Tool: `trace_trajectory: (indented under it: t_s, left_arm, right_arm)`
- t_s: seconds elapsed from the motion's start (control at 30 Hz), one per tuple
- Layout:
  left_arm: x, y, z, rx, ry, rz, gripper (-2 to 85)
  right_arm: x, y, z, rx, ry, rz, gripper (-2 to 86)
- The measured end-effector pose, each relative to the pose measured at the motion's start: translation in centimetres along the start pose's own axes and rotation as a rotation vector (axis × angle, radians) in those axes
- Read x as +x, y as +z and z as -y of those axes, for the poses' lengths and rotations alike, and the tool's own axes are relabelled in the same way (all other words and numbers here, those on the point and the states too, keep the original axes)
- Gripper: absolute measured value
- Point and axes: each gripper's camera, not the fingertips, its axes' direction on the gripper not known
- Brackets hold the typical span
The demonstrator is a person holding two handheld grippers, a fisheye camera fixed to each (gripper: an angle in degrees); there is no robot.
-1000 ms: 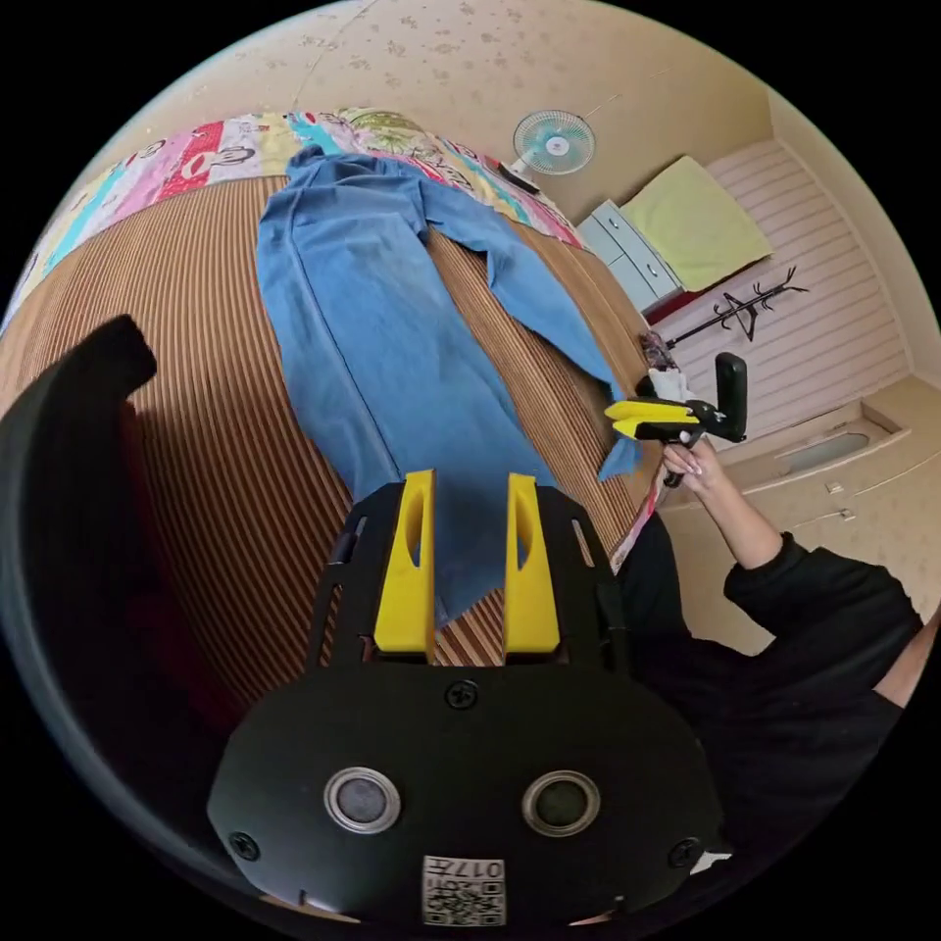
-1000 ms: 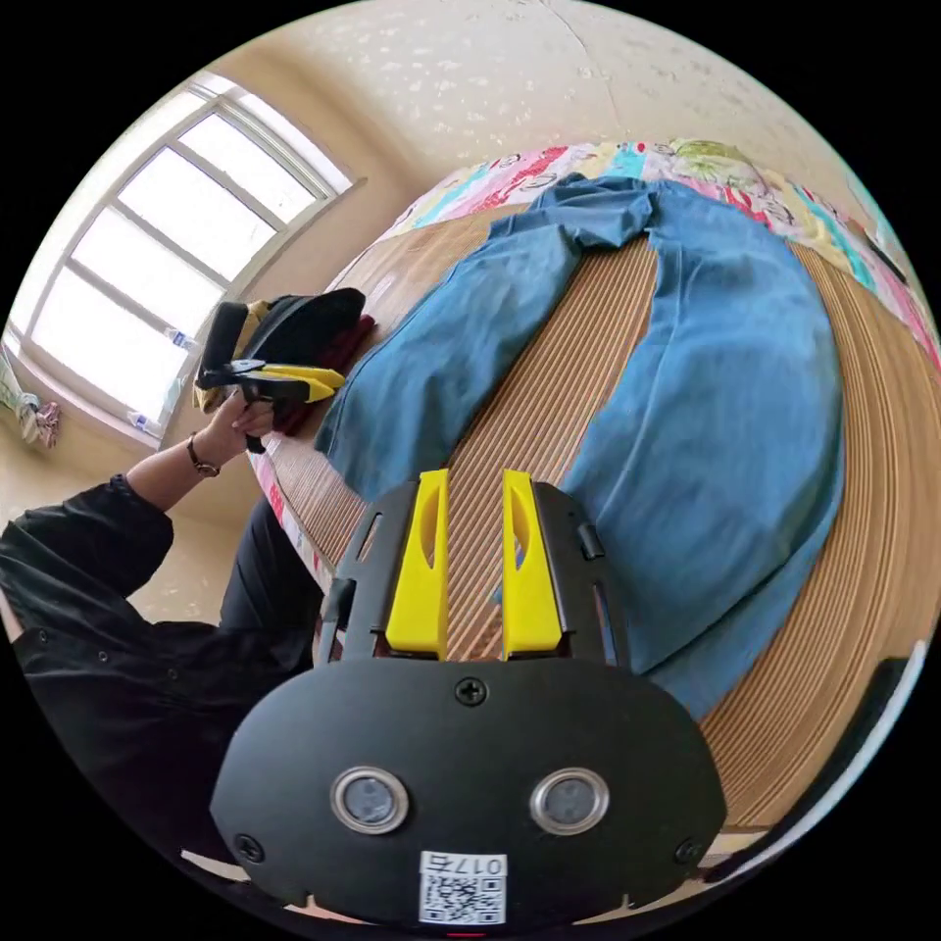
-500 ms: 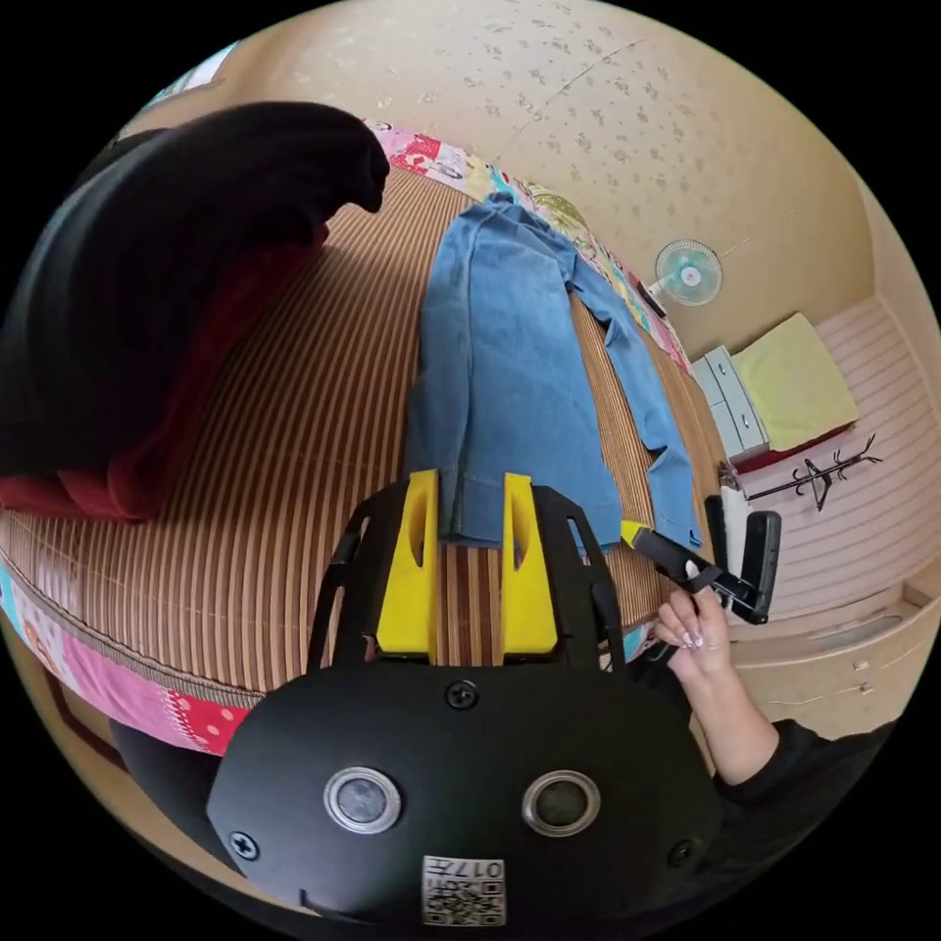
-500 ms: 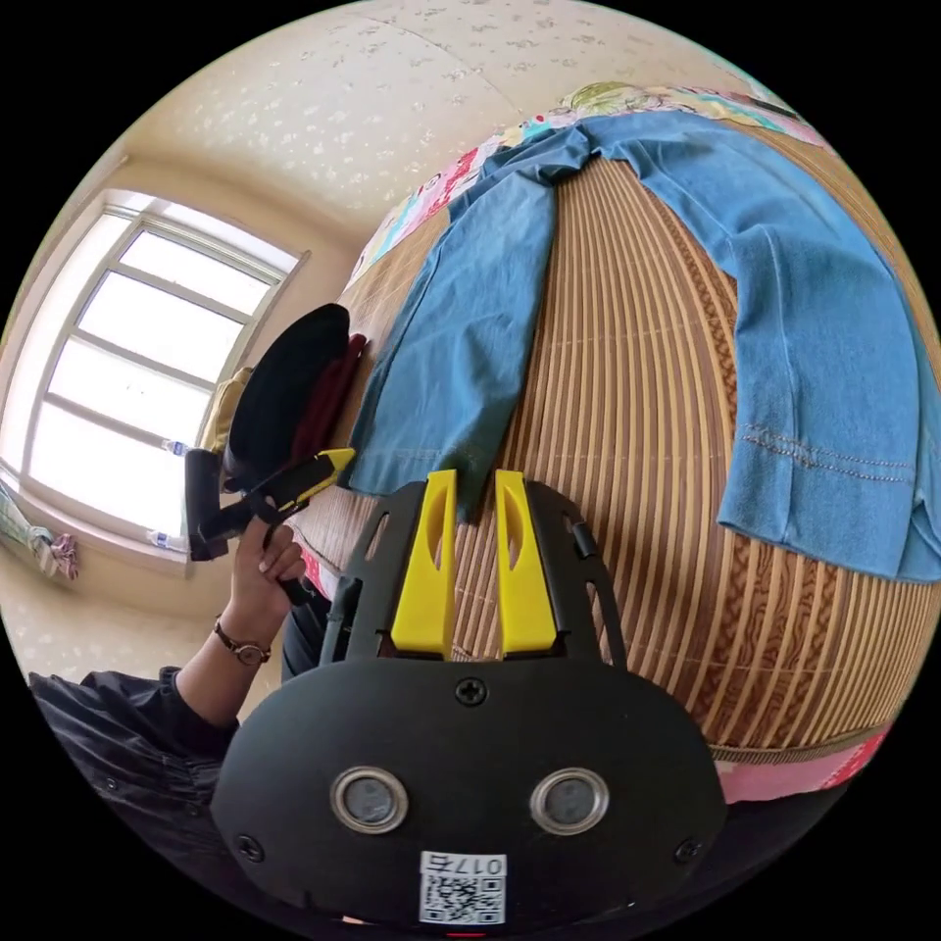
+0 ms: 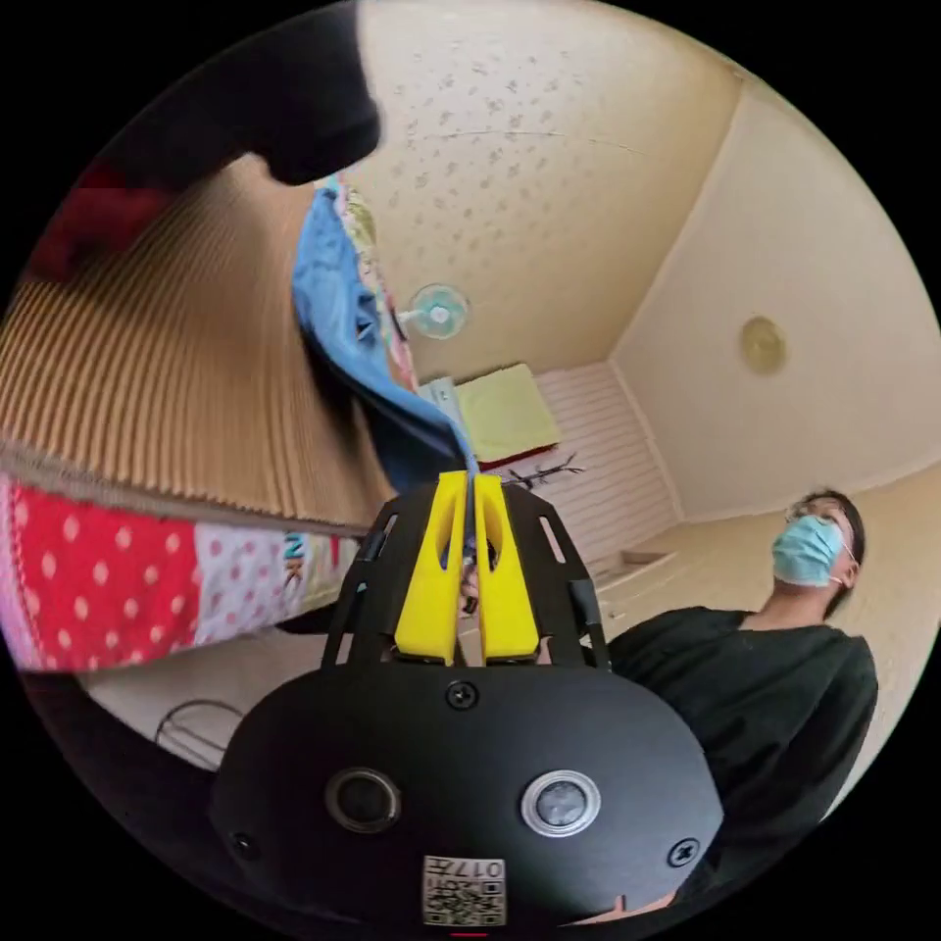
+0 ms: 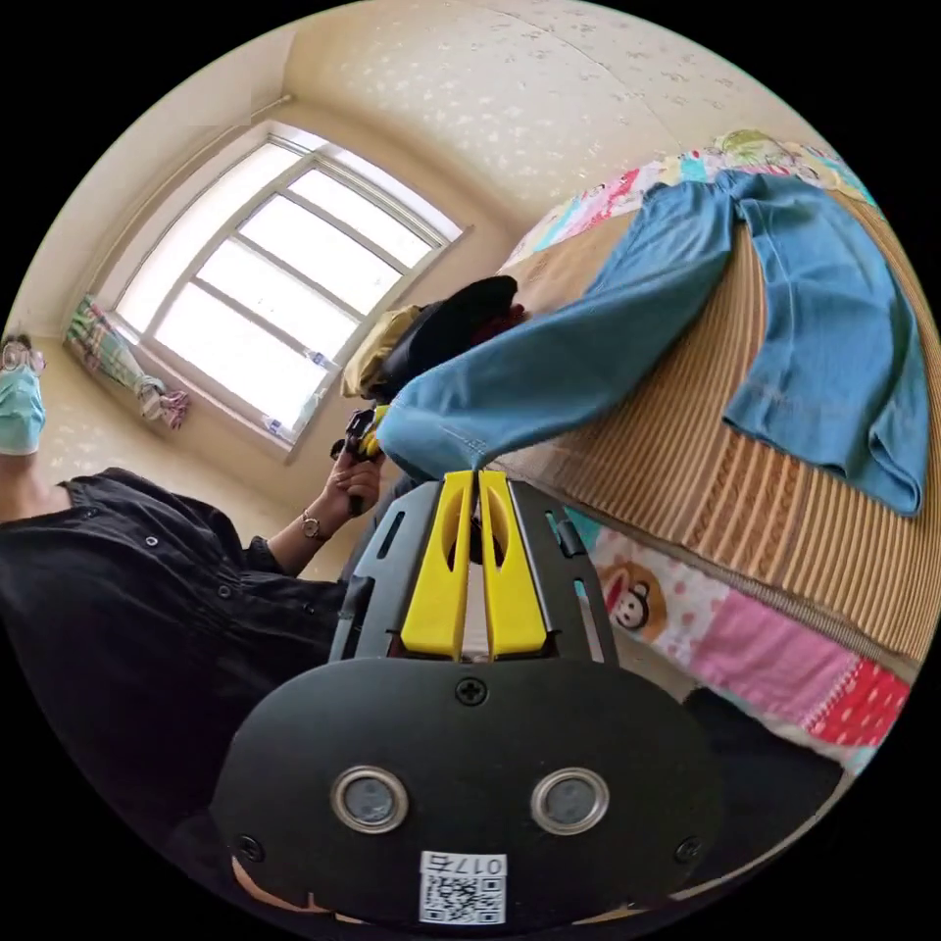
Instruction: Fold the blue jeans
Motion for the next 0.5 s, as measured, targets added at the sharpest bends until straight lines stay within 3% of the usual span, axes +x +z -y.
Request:
trace_trajectory:
  t_s: [0.03, 0.1, 0.2, 0.27, 0.33, 0.4, 0.5]
  left_arm:
    - [-0.4, 0.2, -0.8, -0.078, -0.016, 0.1, -0.9]
    - [1.2, 0.1, -2.1, -0.127, 0.089, 0.087, -0.9]
    - [2.8, -2.5, -3.8, -0.056, 0.245, -0.2, -0.9]
    - [0.4, -4.2, -4.3, 0.001, 0.178, -0.271, -0.8]
    - [-3.6, -5.0, -5.2, -0.069, -0.088, 0.126, -0.7]
    - [-4.1, -4.0, -6.0, -0.168, -0.129, 0.331, -0.5]
    - [-3.5, -4.0, -7.7, -0.131, -0.128, 0.432, 0.4]
  right_arm:
    - [0.7, 1.0, -0.8, -0.097, 0.056, -0.039, 1.2]
    - [-0.6, 1.5, -2.0, -0.138, 0.014, -0.071, 1.2]
    - [-4.2, -0.6, -4.1, -0.019, -0.156, 0.118, 1.1]
    - [-4.1, -1.3, -5.2, 0.016, -0.117, 0.142, 1.2]
    - [-2.5, 0.3, -5.7, -0.114, 0.022, -0.051, 1.3]
    - [-2.0, 2.0, -6.5, -0.26, 0.076, -0.157, 1.3]
    - [-3.3, 1.7, -8.2, -0.272, 0.045, -0.213, 1.5]
